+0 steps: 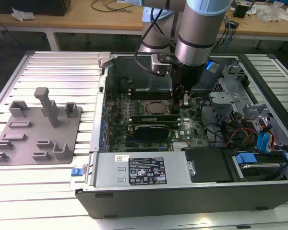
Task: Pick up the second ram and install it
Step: 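Press down the second ram until it locks into place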
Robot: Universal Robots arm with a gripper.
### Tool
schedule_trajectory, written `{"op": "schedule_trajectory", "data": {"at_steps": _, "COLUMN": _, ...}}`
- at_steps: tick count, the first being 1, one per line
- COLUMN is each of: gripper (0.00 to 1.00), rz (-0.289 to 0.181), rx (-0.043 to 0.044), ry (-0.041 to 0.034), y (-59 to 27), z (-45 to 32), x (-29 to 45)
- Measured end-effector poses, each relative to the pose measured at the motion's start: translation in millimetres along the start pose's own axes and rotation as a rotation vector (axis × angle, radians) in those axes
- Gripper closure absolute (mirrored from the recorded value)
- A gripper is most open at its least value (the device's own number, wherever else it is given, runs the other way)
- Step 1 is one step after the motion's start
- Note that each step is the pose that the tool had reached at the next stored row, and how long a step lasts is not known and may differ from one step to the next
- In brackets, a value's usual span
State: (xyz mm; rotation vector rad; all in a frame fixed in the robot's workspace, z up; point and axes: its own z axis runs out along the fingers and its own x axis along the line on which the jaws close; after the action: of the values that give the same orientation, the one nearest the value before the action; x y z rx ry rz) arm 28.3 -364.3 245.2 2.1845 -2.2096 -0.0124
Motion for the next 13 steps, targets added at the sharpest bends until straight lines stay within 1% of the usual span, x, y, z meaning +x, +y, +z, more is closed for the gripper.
{"op": "schedule_trajectory", "data": {"at_steps": 3, "gripper": 0.92, "rz": 0.000, "rx": 0.0000, "ry": -0.0003, "y": -3.8, "z": 4.3, "x": -0.2}}
{"op": "schedule_trajectory", "data": {"at_steps": 4, "gripper": 0.92, "rz": 0.000, "rx": 0.0000, "ry": -0.0001, "y": -3.9, "z": 6.5, "x": -0.2}}
{"op": "schedule_trajectory", "data": {"at_steps": 6, "gripper": 0.92, "rz": 0.000, "rx": -0.0001, "ry": 0.0001, "y": -3.9, "z": 7.1, "x": -0.2}}
{"op": "schedule_trajectory", "data": {"at_steps": 8, "gripper": 0.92, "rz": 0.000, "rx": 0.0000, "ry": -0.0001, "y": -4.0, "z": 10.2, "x": -0.3}}
{"op": "schedule_trajectory", "data": {"at_steps": 10, "gripper": 0.92, "rz": 0.000, "rx": -0.0001, "ry": 0.0002, "y": -4.0, "z": 11.3, "x": -0.2}}
{"op": "schedule_trajectory", "data": {"at_steps": 11, "gripper": 0.92, "rz": 0.000, "rx": 0.0000, "ry": 0.0003, "y": -4.1, "z": 13.7, "x": -0.3}}
{"op": "schedule_trajectory", "data": {"at_steps": 13, "gripper": 0.92, "rz": 0.000, "rx": 0.0000, "ry": 0.0001, "y": -4.1, "z": 14.3, "x": -0.3}}
